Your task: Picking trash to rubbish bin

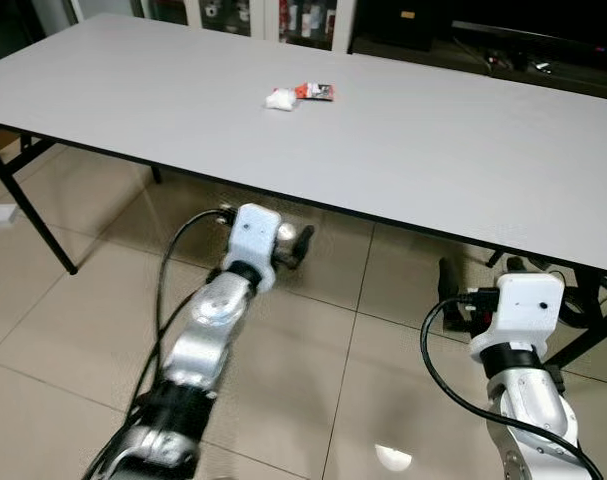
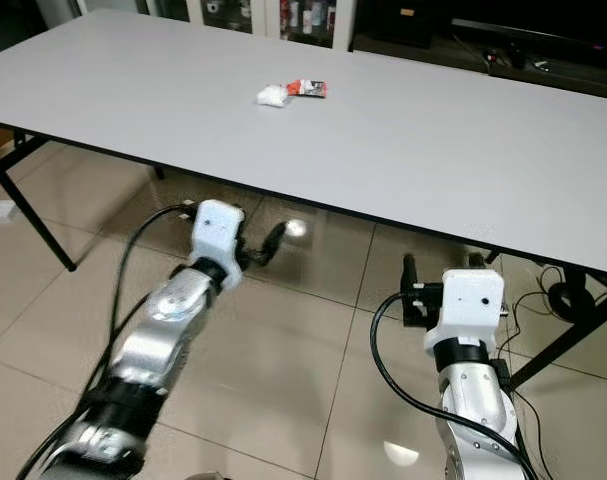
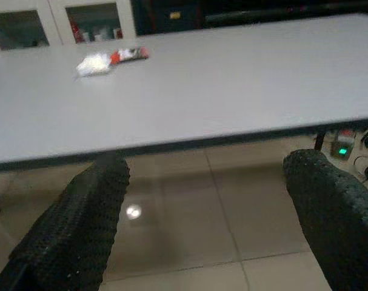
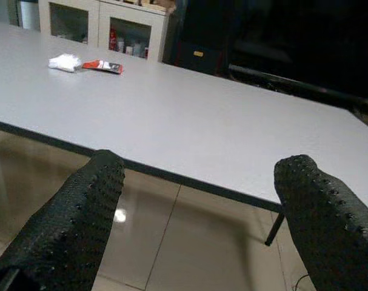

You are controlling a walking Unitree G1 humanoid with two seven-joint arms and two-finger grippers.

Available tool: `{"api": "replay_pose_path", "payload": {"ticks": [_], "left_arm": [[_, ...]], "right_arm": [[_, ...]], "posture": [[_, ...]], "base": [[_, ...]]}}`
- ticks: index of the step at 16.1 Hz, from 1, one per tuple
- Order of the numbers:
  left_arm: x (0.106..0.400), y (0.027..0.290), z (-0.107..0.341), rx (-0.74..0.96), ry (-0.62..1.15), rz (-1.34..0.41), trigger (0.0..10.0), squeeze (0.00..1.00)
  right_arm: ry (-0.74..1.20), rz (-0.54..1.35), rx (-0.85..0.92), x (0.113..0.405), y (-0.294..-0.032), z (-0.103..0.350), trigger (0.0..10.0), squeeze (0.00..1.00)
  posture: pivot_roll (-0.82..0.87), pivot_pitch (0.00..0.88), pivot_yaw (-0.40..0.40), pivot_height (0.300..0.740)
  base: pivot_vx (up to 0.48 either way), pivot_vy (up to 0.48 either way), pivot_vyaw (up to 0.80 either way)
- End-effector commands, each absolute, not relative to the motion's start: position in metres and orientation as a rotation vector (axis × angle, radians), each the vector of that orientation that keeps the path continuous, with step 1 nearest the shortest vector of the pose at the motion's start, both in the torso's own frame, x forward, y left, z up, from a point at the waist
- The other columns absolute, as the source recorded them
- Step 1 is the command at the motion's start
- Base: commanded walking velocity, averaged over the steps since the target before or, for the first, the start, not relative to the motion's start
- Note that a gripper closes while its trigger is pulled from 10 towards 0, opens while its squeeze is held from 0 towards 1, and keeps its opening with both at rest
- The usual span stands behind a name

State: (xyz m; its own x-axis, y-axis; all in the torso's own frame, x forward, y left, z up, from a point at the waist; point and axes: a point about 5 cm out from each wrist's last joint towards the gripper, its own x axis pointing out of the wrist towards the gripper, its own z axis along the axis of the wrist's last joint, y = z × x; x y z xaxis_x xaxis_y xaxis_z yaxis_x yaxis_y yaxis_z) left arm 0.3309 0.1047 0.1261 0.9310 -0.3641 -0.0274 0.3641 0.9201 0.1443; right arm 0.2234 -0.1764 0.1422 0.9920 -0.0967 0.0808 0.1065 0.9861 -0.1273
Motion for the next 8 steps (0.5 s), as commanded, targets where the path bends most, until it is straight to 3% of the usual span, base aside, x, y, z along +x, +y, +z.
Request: {"api": "replay_pose_path", "payload": {"ticks": [1, 5, 8], "left_arm": [[0.326, 0.115, 0.119, 0.148, 0.032, -0.369, 10.0, 0.00], [0.328, 0.109, 0.124, 0.136, 0.008, -0.380, 10.0, 0.00], [0.335, 0.102, 0.138, 0.088, -0.041, -0.367, 10.0, 0.00]], "right_arm": [[-0.111, -0.107, -0.132, 0.224, -0.178, 0.150, 10.0, 0.00], [-0.118, -0.076, -0.145, 0.227, -0.173, 0.150, 10.0, 0.00], [-0.124, -0.076, -0.148, 0.227, -0.174, 0.152, 10.0, 0.00]], "posture": [[0.08, 0.063, -0.033, 0.740], [0.09, 0.066, -0.039, 0.740], [0.09, 0.062, -0.048, 0.740]], "base": [[0.000, 0.000, 0.00], [0.000, 0.000, 0.00], [0.388, 0.000, 0.00]]}}
